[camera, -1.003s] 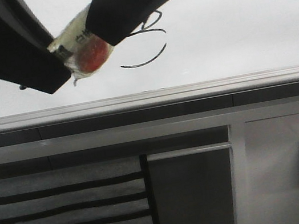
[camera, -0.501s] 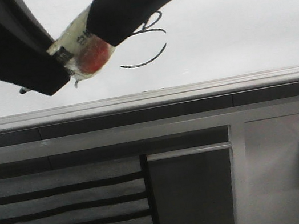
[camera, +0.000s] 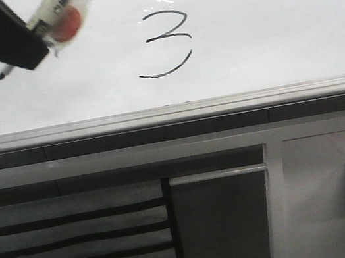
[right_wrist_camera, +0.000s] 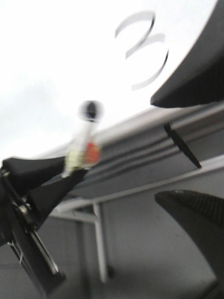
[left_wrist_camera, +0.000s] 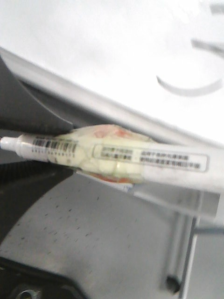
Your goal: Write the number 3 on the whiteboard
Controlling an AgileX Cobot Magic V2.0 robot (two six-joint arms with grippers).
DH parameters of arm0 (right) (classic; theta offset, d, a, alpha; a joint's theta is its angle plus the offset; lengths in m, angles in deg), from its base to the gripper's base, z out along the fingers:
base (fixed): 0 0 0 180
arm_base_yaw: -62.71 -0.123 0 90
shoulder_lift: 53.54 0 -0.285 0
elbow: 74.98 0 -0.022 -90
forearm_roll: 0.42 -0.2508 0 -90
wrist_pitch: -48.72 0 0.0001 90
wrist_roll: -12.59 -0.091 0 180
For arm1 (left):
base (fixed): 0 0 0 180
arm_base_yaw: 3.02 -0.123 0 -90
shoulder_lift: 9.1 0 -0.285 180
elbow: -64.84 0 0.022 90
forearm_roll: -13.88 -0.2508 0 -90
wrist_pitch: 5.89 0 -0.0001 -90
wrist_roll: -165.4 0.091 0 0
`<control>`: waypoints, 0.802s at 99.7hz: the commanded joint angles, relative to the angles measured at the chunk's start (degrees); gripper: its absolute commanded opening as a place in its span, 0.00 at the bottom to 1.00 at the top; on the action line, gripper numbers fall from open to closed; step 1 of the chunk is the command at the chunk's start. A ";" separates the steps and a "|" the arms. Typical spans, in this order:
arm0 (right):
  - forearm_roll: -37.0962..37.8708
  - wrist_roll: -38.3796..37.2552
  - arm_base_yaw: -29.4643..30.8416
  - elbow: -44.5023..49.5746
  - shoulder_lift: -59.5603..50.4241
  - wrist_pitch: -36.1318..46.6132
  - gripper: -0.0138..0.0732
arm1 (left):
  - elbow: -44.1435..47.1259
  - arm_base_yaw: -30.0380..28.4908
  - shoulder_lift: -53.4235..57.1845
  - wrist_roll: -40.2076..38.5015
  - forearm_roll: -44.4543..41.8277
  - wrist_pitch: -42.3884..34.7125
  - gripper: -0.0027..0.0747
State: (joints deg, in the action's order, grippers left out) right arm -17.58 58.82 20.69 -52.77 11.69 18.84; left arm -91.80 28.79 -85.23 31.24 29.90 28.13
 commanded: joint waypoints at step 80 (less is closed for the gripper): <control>-0.46 -2.75 7.49 -1.44 -11.21 -5.39 0.56 | -1.00 -17.07 -12.55 -10.32 19.83 -24.70 0.01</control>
State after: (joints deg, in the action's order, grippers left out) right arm -17.58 56.24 27.85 -52.77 0.82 10.03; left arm -91.35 11.80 -99.02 21.52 48.64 6.53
